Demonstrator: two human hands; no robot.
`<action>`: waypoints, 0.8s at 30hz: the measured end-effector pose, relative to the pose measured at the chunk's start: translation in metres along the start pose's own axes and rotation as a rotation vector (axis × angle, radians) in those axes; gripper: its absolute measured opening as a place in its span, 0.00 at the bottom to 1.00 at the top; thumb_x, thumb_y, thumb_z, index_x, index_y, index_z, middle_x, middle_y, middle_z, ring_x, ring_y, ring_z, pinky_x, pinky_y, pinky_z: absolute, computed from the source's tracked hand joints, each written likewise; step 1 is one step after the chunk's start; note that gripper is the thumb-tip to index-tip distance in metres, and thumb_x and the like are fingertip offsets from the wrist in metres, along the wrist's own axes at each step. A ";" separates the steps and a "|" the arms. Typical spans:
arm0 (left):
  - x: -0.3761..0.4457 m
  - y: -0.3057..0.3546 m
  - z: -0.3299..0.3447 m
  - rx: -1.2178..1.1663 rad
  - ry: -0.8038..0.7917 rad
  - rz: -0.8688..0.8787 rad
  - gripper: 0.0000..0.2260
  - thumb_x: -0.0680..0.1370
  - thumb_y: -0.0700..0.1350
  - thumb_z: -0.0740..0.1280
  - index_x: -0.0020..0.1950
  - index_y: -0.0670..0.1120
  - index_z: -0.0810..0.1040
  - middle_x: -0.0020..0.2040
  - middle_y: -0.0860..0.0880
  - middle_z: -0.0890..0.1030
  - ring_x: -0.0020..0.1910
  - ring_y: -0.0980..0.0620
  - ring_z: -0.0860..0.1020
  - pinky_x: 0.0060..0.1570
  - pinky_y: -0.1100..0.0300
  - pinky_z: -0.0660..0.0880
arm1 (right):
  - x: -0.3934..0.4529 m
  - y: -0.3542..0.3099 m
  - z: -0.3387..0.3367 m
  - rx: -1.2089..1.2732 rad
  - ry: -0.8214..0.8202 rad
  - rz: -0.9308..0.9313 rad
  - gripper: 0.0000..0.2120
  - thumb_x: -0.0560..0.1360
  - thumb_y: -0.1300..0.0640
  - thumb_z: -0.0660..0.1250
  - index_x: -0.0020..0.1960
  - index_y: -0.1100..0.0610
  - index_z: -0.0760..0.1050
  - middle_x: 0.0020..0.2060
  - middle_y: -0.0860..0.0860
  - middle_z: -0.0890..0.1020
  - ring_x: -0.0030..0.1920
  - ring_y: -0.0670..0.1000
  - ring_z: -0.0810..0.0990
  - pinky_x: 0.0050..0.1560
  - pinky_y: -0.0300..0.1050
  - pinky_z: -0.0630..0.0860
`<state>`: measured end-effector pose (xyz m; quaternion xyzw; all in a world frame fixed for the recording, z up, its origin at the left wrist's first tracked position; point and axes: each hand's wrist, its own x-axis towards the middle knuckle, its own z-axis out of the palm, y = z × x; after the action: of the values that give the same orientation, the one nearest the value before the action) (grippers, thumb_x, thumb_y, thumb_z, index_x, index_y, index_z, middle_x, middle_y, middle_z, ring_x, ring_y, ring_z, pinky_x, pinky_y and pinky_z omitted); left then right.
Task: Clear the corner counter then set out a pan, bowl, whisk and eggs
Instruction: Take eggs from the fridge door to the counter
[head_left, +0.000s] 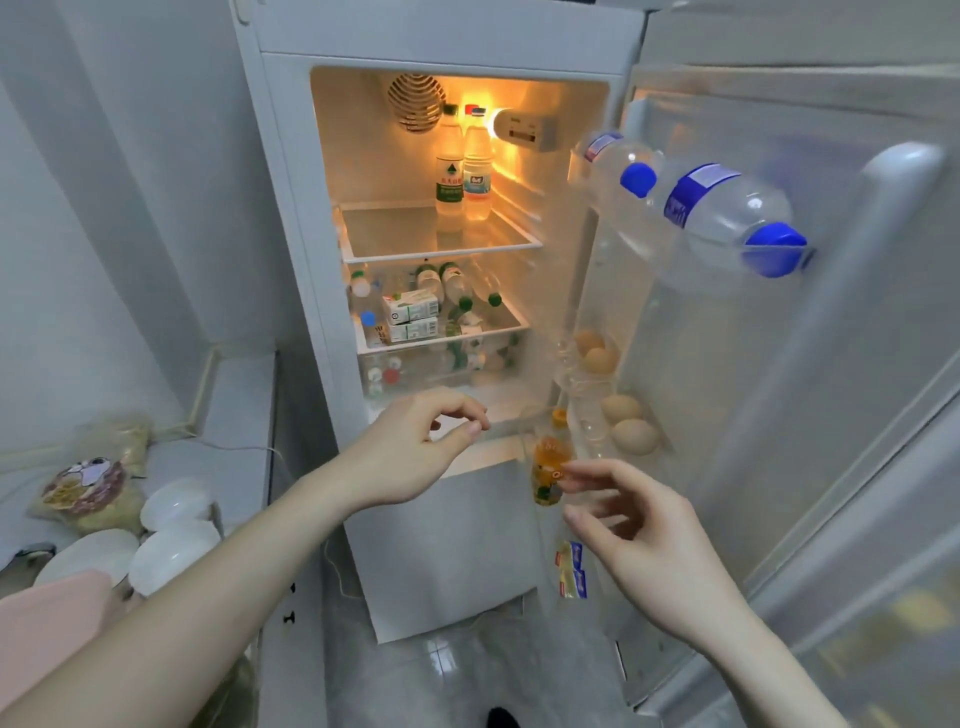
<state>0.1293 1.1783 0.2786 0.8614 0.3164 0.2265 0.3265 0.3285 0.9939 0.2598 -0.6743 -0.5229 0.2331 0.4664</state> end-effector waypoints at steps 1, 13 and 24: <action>0.008 0.003 0.003 0.004 -0.002 0.015 0.08 0.83 0.49 0.64 0.55 0.57 0.82 0.60 0.63 0.80 0.61 0.66 0.75 0.62 0.64 0.71 | 0.005 -0.001 -0.004 0.005 0.044 -0.028 0.15 0.75 0.62 0.73 0.55 0.44 0.82 0.47 0.43 0.86 0.43 0.47 0.83 0.41 0.41 0.81; 0.097 0.030 0.031 0.065 -0.024 0.142 0.06 0.81 0.47 0.67 0.54 0.56 0.82 0.58 0.60 0.81 0.59 0.61 0.76 0.62 0.54 0.74 | 0.040 0.025 -0.049 -0.164 0.193 0.014 0.10 0.73 0.58 0.75 0.49 0.43 0.82 0.43 0.37 0.85 0.37 0.45 0.81 0.43 0.35 0.77; 0.215 0.041 0.064 0.273 -0.128 0.163 0.16 0.79 0.47 0.68 0.67 0.50 0.77 0.65 0.51 0.78 0.62 0.50 0.77 0.61 0.56 0.74 | 0.077 0.030 -0.080 -0.224 0.237 -0.002 0.08 0.74 0.54 0.74 0.50 0.42 0.82 0.45 0.33 0.84 0.44 0.42 0.82 0.42 0.30 0.73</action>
<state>0.3336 1.2759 0.3035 0.9332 0.2518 0.1520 0.2064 0.4337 1.0336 0.2831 -0.7443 -0.4878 0.0916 0.4468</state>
